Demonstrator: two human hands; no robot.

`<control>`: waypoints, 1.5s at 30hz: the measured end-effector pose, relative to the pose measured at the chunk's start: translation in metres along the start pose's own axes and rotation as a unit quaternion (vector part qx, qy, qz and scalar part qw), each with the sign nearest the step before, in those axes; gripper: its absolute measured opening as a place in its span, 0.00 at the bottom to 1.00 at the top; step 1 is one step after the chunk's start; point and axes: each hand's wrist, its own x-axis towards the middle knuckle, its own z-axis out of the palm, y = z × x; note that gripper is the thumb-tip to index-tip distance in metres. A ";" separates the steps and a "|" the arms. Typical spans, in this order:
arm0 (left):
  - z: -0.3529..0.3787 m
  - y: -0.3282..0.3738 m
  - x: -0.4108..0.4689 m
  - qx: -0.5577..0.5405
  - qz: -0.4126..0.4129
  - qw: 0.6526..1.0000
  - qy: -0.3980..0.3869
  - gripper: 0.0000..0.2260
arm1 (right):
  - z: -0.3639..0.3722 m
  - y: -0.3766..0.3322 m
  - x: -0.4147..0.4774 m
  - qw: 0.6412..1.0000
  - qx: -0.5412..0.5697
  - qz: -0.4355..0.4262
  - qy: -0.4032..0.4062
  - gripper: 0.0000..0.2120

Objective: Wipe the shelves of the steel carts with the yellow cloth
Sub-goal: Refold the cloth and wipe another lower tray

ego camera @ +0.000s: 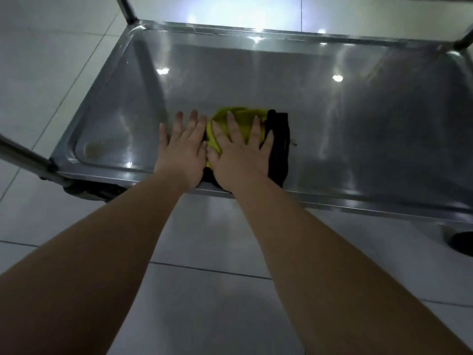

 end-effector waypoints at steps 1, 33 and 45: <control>0.000 -0.001 0.001 -0.005 -0.009 1.000 -0.001 0.24 | -0.001 0.008 0.001 1.000 -0.003 -0.014 -0.001 0.28; 0.004 0.000 -0.001 -0.047 -0.067 0.995 0.055 0.23 | -0.011 0.045 0.082 0.999 -0.022 -0.029 0.003 0.28; 0.006 0.005 -0.002 -0.064 -0.046 0.994 0.077 0.23 | -0.028 0.104 0.079 0.986 -0.023 0.165 0.004 0.29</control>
